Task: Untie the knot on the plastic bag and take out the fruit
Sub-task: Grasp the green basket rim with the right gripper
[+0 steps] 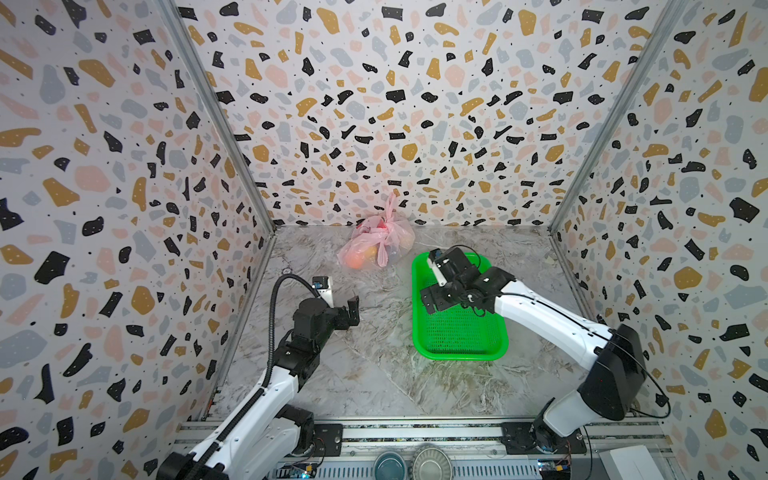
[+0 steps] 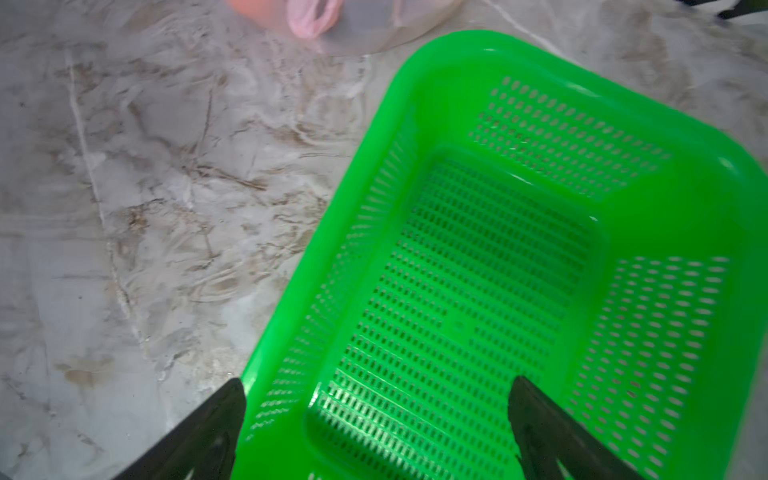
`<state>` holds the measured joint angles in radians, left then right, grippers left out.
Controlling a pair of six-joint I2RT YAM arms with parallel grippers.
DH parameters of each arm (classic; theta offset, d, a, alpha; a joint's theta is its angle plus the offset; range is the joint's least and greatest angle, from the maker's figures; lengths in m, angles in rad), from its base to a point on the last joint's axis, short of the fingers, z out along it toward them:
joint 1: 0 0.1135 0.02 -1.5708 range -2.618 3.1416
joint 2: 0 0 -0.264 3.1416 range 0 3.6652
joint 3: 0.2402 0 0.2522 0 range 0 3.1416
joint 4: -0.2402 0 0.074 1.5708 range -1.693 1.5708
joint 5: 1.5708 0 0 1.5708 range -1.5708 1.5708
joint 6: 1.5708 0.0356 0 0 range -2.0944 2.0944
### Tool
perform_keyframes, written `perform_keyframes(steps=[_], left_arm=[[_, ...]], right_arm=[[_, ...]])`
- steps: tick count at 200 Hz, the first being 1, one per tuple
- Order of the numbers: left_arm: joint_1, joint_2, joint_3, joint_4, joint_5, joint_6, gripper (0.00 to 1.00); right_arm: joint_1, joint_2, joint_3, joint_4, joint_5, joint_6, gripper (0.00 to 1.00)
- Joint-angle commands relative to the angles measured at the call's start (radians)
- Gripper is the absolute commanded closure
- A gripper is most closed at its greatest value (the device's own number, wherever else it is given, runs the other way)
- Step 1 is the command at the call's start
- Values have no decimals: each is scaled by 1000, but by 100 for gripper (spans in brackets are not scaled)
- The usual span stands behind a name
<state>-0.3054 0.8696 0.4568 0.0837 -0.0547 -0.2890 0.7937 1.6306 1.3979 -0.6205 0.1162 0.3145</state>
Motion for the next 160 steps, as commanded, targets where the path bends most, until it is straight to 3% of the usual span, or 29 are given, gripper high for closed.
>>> perform_keyframes(steps=[1, 39, 66, 105, 160], left_arm=[[-9, 0, -15, 48, 48, -3, 0], [-12, 16, -18, 72, 113, -2, 0], [-11, 42, -21, 97, 175, -17, 0], [-11, 86, -12, 100, 203, -21, 0], [-11, 83, -14, 97, 167, -22, 1]], right_arm=[[48, 105, 70, 27, 17, 55, 1], [73, 248, 157, 2, 105, 43, 1], [73, 260, 134, 40, 111, 39, 8], [73, 271, 98, 56, 88, 33, 25], [63, 216, 2, 48, 112, 9, 64]])
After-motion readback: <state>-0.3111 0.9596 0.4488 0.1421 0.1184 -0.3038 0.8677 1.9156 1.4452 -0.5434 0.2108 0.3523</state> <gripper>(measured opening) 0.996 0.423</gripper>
